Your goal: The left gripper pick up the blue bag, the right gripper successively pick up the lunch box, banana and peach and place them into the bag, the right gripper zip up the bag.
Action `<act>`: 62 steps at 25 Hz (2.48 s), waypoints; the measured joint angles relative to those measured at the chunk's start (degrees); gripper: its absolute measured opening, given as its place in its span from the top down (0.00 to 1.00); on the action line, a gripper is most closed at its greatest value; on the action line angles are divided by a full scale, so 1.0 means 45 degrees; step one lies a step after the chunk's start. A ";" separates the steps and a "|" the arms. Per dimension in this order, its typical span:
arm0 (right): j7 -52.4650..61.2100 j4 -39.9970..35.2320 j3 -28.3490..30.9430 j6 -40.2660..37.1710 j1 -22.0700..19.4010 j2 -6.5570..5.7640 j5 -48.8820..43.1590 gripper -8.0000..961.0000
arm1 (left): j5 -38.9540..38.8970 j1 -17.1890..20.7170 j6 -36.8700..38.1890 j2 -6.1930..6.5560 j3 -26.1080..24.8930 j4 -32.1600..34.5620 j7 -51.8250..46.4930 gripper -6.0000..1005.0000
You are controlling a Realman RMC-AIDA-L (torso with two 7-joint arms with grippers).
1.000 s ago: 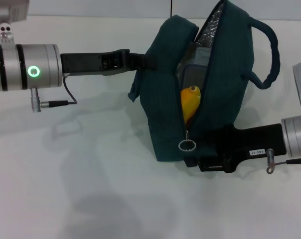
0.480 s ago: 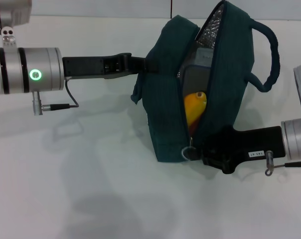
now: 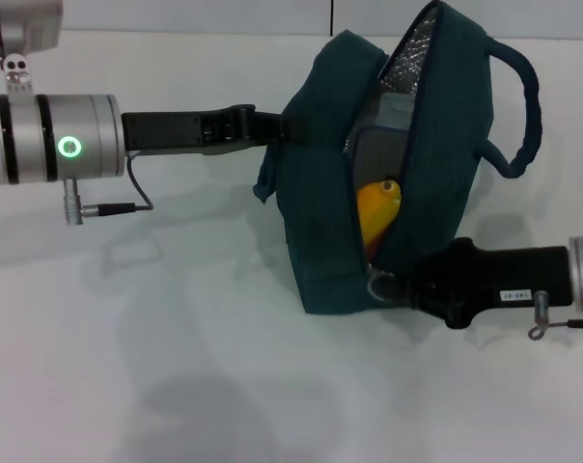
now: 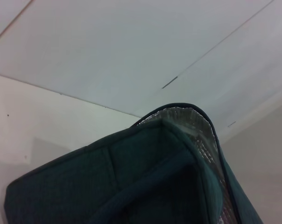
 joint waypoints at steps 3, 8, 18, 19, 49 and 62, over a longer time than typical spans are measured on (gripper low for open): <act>-0.0029 -0.0585 0.0027 -0.0266 -0.0367 -0.0016 0.0337 0.98 | 0.0010 0.0000 0.0001 0.0001 -0.0002 -0.0007 0.0020 0.82; -0.0031 -0.1602 0.0066 -0.0599 -0.0877 -0.0020 0.0752 0.98 | 0.0016 -0.0001 0.0001 0.0000 -0.0001 -0.0019 0.0191 0.81; -0.0634 -0.1971 0.0229 -0.1802 -0.1000 -0.0030 0.1890 0.98 | -0.0001 -0.0110 -0.0073 0.0000 -0.0009 -0.0492 0.0722 0.80; -0.0637 -0.1988 0.0229 -0.1861 -0.0982 -0.0029 0.1922 0.98 | -0.0001 -0.0110 -0.0073 0.0000 -0.0009 -0.0492 0.0722 0.80; -0.2155 -0.1956 0.0797 -0.2355 -0.0739 0.0023 0.4436 0.98 | -0.5502 0.3046 0.2923 -0.0050 -0.0063 -0.5317 1.3525 0.35; -0.2631 -0.0186 0.0746 -0.1631 0.0970 0.0020 0.5368 0.98 | -0.5595 0.1872 0.2064 -0.0255 -0.0021 -0.8976 1.6280 0.31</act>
